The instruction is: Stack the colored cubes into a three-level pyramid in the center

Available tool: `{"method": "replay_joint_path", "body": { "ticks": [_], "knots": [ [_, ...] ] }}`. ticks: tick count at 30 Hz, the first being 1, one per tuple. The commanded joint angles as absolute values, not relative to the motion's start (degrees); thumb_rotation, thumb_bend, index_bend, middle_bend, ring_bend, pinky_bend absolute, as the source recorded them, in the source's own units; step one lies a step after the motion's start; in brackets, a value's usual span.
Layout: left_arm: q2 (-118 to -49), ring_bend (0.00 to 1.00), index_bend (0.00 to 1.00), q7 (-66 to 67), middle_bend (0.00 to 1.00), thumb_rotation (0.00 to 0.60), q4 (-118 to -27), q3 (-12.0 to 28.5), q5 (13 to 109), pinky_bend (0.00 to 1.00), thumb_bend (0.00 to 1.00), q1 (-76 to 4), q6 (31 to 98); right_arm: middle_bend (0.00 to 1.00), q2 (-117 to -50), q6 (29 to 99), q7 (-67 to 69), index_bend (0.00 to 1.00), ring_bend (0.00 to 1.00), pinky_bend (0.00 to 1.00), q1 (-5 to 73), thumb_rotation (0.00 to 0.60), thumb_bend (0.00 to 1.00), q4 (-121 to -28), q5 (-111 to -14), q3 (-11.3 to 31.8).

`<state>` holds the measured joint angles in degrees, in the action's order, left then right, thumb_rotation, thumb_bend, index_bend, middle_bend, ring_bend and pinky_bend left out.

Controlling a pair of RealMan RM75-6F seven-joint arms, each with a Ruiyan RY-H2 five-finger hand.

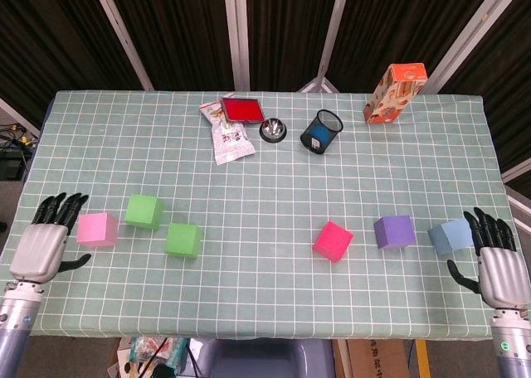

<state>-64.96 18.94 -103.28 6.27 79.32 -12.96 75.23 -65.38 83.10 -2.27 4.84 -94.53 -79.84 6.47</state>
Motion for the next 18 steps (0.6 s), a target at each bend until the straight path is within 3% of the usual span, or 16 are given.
{"method": "replay_joint_path", "body": {
  "ticks": [1, 7, 18],
  "knots": [
    [-65.78, 0.04, 0.0, 24.01, 0.16, 0.6, -106.99, 8.36, 75.65, 0.09, 0.06, -17.7, 69.58, 0.0, -65.31, 82.96, -2.12, 0.0, 0.0, 0.0, 4.89, 0.6, 0.34, -94.7, -79.61, 6.59],
    [-68.15, 0.05, 0.0, 32.21, 0.19, 0.6, -110.07, 10.38, 66.41, 0.09, 0.08, -24.47, 62.09, 0.0, -65.02, 83.21, -1.64, 0.0, 0.0, 0.0, 4.65, 0.6, 0.34, -94.85, -79.6, 6.57],
    [-72.11, 0.05, 0.01, 39.46, 0.22, 0.6, -110.18, 9.98, 56.78, 0.09, 0.11, -31.23, 57.12, 0.0, -64.23, 83.63, 0.17, 0.0, 0.0, 0.0, 4.12, 0.6, 0.34, -94.91, -79.37, 6.68]
  ]
}}
